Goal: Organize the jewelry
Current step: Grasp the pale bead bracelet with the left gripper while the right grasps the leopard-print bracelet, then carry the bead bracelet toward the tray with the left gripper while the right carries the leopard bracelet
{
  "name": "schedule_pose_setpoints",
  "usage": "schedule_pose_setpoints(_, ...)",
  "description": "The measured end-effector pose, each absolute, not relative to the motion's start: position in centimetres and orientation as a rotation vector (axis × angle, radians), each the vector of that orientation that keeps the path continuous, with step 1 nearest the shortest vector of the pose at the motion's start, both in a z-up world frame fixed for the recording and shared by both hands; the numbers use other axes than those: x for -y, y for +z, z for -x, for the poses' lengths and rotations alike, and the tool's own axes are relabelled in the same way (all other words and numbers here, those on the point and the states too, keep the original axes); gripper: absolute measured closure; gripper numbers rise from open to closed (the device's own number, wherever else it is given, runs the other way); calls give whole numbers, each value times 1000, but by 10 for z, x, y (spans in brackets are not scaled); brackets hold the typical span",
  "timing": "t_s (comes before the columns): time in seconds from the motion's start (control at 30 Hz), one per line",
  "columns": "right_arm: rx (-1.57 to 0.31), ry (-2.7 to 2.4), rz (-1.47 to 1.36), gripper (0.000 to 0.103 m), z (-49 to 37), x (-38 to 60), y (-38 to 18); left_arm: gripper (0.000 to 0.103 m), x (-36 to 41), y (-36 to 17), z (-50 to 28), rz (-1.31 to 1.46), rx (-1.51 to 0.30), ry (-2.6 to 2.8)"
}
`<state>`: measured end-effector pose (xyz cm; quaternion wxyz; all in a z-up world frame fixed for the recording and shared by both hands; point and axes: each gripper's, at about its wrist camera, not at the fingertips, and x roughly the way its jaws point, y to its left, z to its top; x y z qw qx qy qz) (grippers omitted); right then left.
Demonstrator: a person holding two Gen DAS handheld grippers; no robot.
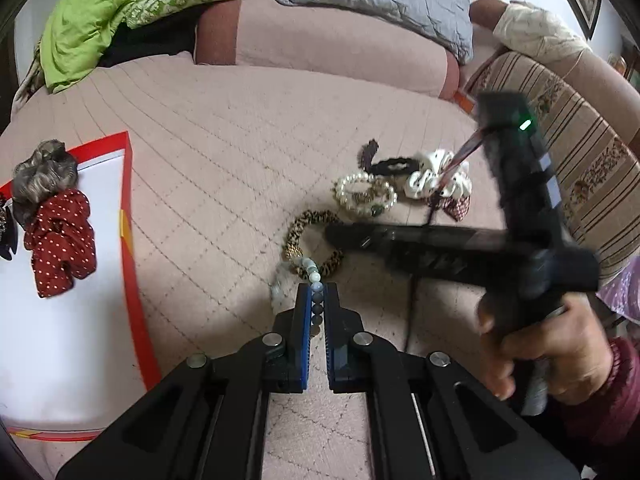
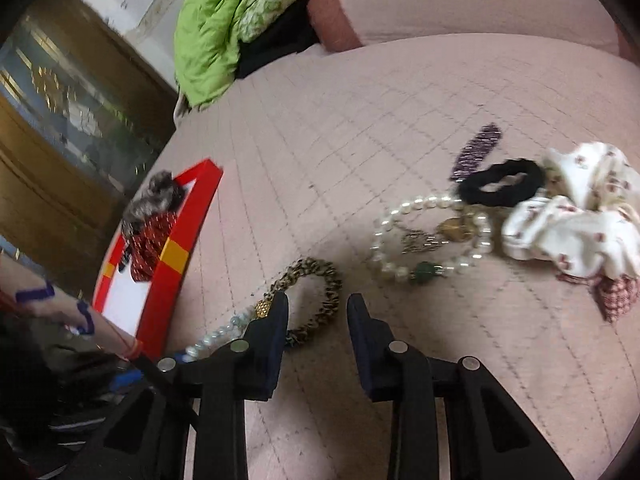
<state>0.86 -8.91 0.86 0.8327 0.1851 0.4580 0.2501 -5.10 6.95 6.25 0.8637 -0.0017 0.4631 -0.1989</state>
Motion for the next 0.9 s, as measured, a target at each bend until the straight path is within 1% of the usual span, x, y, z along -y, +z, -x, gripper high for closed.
schedule_pose_setpoints(0.07,-981,522,-311,72,-10,75,6,97,-71,65,50,5,-966,-409)
schedule_pose_setpoints(0.1,-980,511,-270,80,-11,69,5,97,-71,66,50,6,-962,-404)
schedule_pose_setpoints(0.17,-970,469,-182,91,-10,62,6,97,-71,69,50,8,-956,-396)
schedule_pose_setpoints(0.2,-970,458,-175,94,-10,63,7,97,-72,70,51,5,-952,-392)
schedule_pose_setpoints(0.3,-946,440,-196,95,-6,75,12,97,-73,75,54,-4,-930,-372)
schedule_pose_setpoints(0.57,-777,458,-256,95,22,102,50,97,-87,92,58,-52,-837,-241)
schedule_pose_setpoints(0.9,-737,492,-261,95,34,85,63,97,-112,103,64,-87,-780,-154)
